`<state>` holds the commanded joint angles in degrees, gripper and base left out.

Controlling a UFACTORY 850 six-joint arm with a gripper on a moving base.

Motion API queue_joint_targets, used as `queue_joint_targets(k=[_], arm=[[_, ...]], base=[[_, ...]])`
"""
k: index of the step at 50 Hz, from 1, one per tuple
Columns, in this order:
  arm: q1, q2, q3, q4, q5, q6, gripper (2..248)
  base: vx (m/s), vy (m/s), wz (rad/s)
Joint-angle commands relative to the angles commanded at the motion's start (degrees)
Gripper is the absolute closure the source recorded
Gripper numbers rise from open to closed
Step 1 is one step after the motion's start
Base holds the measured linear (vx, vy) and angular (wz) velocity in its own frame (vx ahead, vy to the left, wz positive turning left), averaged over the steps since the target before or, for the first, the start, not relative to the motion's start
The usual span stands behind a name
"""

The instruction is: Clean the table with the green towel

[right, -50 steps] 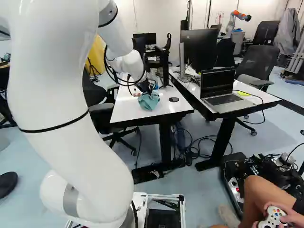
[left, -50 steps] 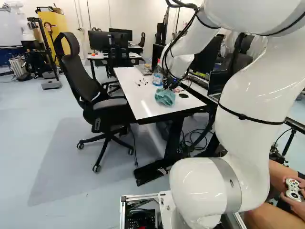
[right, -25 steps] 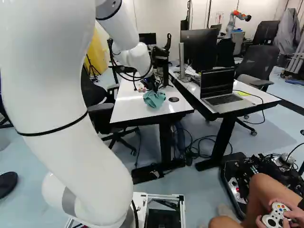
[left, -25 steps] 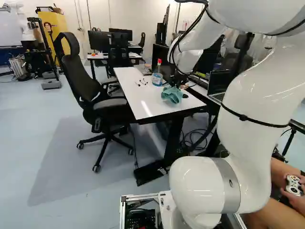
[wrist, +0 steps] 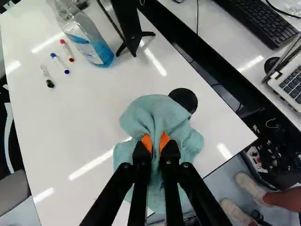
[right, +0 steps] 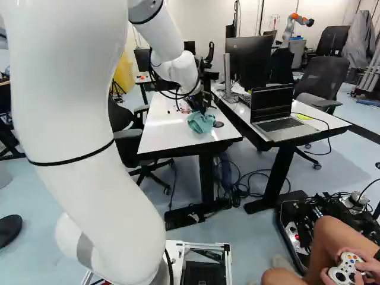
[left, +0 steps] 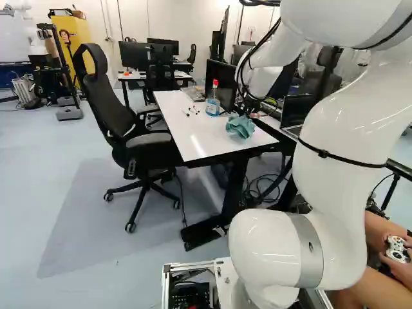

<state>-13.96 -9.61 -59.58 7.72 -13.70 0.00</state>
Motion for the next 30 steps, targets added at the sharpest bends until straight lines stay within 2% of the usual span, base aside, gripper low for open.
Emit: queue_joint_targets(k=[30], arm=[[-5.4,-1.8,-2.0,0.0,0.0,0.0,212]], base=[[0.000,0.000,0.000]])
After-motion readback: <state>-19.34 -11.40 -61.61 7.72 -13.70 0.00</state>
